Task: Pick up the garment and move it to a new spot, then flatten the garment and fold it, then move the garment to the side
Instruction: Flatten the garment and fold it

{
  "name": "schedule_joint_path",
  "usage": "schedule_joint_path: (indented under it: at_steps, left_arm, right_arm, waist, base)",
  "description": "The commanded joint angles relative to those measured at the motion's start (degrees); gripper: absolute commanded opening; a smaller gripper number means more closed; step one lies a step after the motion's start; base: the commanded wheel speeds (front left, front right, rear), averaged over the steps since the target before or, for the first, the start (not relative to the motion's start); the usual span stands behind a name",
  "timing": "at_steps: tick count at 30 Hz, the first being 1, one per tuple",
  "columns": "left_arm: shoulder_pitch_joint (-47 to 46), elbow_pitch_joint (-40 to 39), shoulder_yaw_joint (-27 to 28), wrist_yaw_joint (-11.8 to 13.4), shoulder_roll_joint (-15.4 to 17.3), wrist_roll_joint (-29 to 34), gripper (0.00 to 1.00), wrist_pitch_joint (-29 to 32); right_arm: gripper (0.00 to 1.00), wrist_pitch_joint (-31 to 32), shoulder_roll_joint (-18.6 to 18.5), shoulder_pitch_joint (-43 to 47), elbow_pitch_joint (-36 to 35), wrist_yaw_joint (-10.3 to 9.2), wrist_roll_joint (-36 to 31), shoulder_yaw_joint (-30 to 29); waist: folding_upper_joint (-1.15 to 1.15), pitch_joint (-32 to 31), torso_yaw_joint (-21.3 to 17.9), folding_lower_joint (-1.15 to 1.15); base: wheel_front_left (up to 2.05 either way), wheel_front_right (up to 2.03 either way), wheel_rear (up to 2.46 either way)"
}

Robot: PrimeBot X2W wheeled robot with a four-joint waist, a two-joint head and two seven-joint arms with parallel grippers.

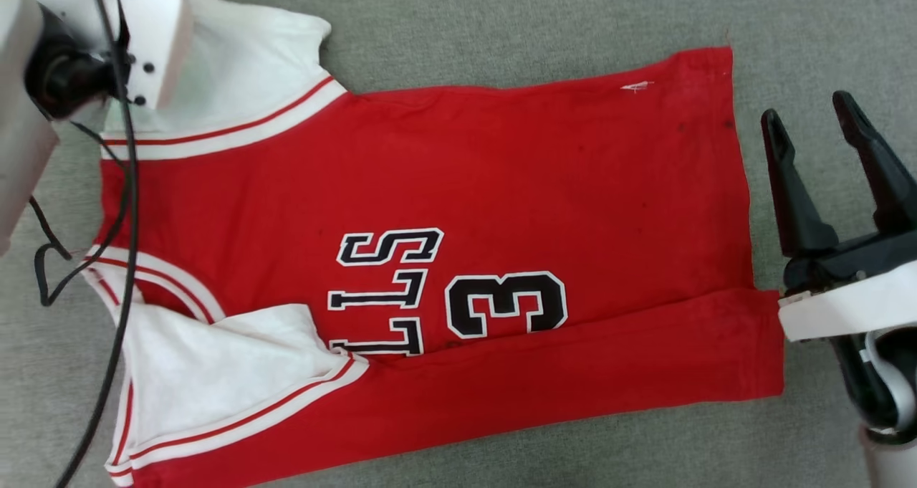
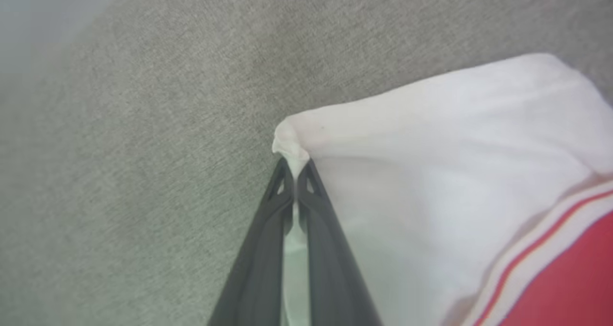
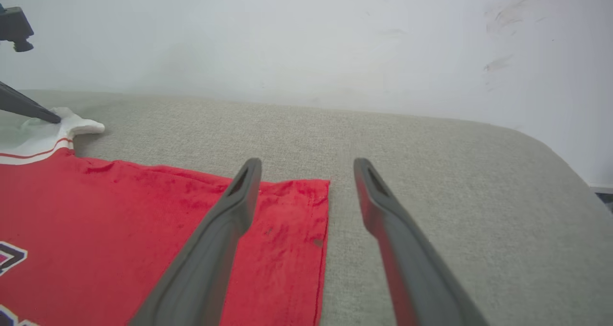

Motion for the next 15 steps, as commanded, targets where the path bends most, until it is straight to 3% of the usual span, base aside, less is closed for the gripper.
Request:
schedule_joint_path:
  at_steps: [1,6,15]
  left_arm:
    - [0.4,-1.0,-1.3,0.0,0.4,1.5,0.0,-2.3]
    - [1.0,-3.0,-2.3,0.0,-0.4,1.1,0.0,-6.1]
    - [1.0,-8.2,-5.9,0.0,-1.1,1.7,0.0,-10.9]
  right_arm:
    - [1.0,2.6,-2.1,-1.5,-0.4,-0.05,-0.5,0.3]
    - [1.0,9.8,-7.0,-4.4,-0.7,-0.05,0.2,1.4]
    - [1.0,31.5,-19.7,-15.6,5.0,-0.05,6.9,6.5]
  waist:
    - [0.0,-2.0,1.1,-0.01]
    - [0.0,-4.3,2.8,-0.01]
    - [0.0,-6.4,6.5,-0.01]
  base:
    - [0.0,0.0,0.0]
    - [0.0,0.0,0.0]
    - [0.0,0.0,0.0]
